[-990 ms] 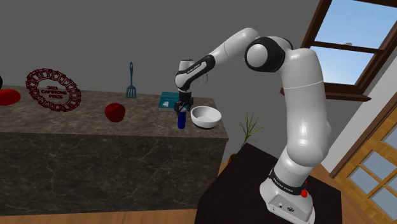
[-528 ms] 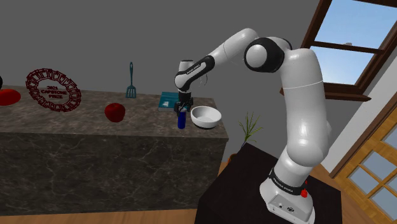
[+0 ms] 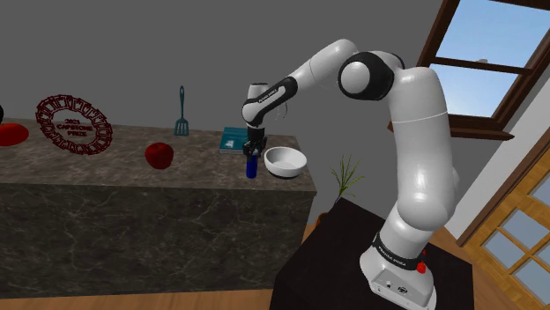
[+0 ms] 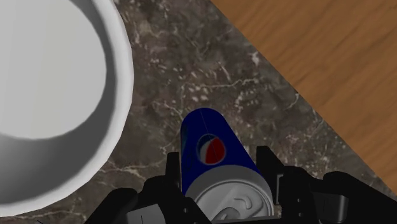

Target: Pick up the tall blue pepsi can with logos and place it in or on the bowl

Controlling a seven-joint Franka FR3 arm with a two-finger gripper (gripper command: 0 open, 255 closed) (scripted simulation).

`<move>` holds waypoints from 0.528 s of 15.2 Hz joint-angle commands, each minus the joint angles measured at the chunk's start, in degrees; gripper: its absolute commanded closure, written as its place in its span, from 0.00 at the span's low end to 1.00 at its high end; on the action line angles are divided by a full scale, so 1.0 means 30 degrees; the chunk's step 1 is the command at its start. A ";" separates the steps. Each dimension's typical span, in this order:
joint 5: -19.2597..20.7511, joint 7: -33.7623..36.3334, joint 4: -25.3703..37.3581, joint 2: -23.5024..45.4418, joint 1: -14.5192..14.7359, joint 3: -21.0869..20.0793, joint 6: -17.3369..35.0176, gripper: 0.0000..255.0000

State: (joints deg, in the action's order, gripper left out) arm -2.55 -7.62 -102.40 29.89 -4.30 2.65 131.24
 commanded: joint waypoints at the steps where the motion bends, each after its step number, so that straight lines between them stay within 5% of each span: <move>1: -0.0005 0.0000 -0.0004 0.0007 0.0005 -0.0008 -0.0005 1.00; 8: 0.0061 0.0048 0.0240 -0.0909 0.0027 0.0031 -0.1163 1.00</move>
State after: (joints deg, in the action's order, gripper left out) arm -2.40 -7.53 -102.10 27.53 -4.25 2.74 128.53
